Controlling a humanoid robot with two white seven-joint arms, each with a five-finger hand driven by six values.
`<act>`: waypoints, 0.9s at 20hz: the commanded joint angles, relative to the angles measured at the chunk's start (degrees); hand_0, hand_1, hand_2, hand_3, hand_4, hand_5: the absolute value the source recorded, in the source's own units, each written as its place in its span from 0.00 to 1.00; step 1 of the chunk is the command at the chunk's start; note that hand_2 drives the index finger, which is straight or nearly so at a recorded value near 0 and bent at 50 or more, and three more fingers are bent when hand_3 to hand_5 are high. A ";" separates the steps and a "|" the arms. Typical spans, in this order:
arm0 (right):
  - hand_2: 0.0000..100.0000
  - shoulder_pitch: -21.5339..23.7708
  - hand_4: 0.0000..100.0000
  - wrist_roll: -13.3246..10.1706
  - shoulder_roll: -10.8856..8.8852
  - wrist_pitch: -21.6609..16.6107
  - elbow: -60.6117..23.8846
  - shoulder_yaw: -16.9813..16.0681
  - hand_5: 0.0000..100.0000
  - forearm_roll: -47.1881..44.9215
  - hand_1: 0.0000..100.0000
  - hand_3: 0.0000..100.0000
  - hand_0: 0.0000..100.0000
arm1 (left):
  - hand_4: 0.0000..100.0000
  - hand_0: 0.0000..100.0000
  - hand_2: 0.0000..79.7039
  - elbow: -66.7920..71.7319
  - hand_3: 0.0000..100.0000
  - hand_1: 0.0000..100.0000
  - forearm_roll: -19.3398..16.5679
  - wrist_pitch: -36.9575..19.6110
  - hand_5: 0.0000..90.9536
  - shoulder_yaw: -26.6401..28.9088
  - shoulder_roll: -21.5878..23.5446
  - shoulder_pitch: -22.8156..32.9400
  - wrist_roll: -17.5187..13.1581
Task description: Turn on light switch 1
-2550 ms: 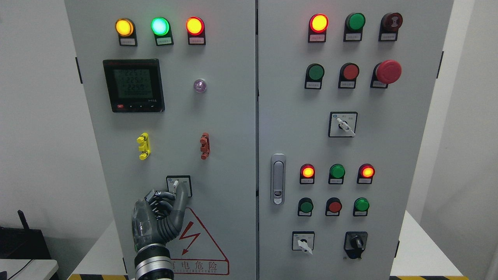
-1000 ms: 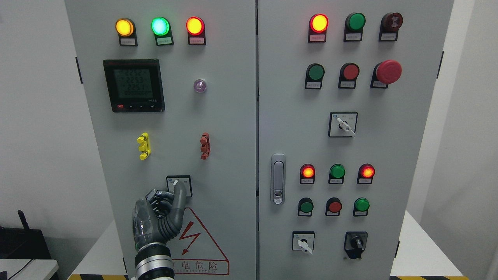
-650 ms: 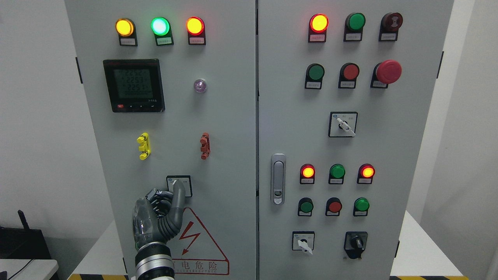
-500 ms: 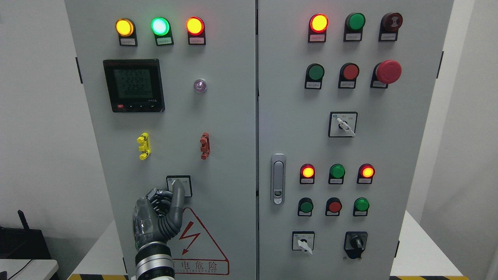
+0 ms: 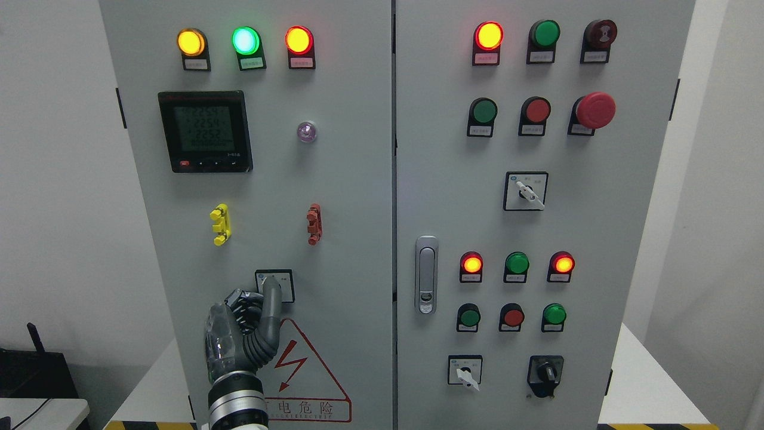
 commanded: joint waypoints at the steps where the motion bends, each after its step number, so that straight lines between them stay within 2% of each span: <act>1: 0.00 0.00 0.00 0.04 0.00 0.03 0.00 1.14 0.00 -1.49 0.39 0.00 0.12 | 0.90 0.50 0.81 0.08 0.91 0.28 0.10 -0.05 0.85 0.02 0.01 0.00 0.07; 11: 0.00 0.00 0.00 0.04 0.00 0.03 0.00 1.14 0.00 -1.49 0.39 0.00 0.12 | 0.90 0.54 0.80 -0.01 0.92 0.23 0.28 -0.05 0.86 0.02 0.00 0.00 -0.02; 13: 0.00 0.00 0.00 0.04 0.00 0.03 0.00 1.14 0.00 -1.49 0.39 0.00 0.12 | 0.90 0.57 0.80 -0.01 0.92 0.17 0.28 -0.05 0.86 0.02 0.00 0.00 -0.11; 18: 0.00 0.00 0.00 0.04 0.00 0.03 0.00 1.14 0.00 -1.49 0.39 0.00 0.12 | 0.91 0.55 0.80 -0.01 0.93 0.15 0.28 -0.13 0.87 0.02 0.00 0.00 -0.20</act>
